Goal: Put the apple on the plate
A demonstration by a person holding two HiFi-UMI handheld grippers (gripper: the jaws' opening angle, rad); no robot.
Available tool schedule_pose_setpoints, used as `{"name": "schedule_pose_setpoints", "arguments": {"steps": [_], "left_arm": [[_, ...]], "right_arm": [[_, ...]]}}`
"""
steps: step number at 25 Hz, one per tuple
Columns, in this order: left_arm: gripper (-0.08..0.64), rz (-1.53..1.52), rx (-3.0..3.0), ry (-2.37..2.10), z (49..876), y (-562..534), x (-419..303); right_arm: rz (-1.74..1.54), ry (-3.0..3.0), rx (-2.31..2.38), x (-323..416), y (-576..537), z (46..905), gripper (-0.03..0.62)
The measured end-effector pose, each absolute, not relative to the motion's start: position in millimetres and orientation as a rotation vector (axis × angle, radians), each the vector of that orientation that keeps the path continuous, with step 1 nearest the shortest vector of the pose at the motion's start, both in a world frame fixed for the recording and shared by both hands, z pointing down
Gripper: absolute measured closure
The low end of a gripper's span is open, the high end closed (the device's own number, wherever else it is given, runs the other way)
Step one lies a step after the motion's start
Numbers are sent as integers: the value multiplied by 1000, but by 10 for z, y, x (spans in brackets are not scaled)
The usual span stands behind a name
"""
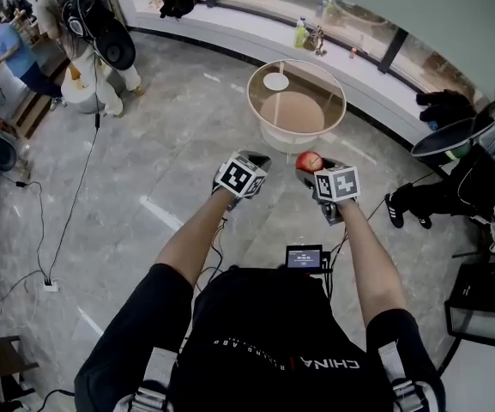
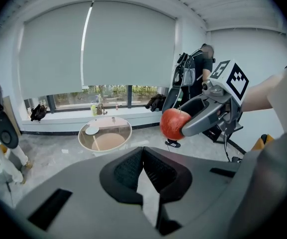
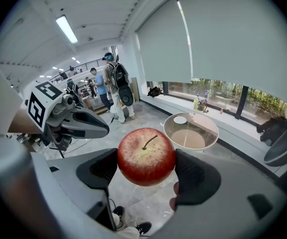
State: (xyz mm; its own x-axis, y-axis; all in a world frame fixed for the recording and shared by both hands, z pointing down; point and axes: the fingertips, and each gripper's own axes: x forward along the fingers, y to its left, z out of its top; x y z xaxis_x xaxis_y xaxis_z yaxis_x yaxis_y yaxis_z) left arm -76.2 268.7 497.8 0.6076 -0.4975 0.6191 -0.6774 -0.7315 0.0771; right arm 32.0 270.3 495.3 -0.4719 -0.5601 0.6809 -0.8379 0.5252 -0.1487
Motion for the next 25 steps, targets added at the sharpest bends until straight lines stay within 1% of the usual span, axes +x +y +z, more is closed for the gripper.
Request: {"name": "schedule_pose_setpoints", "arguments": {"steps": [7, 11, 17, 25], "left_arm": [[543, 834, 2497, -955, 5029, 2579, -675], [543, 802, 2479, -948, 5096, 2535, -493], [543, 851, 2450, -994, 5209, 2488, -319], [543, 864, 2426, -1065, 5278, 2268, -400]], "right_arm": [[659, -2198, 1144, 463, 2600, 4946, 233], [690, -2179, 1145, 699, 2566, 5050, 233], [718, -2195, 1127, 976, 2484, 5137, 233], [753, -2202, 1077, 939, 2301, 5320, 233]]}}
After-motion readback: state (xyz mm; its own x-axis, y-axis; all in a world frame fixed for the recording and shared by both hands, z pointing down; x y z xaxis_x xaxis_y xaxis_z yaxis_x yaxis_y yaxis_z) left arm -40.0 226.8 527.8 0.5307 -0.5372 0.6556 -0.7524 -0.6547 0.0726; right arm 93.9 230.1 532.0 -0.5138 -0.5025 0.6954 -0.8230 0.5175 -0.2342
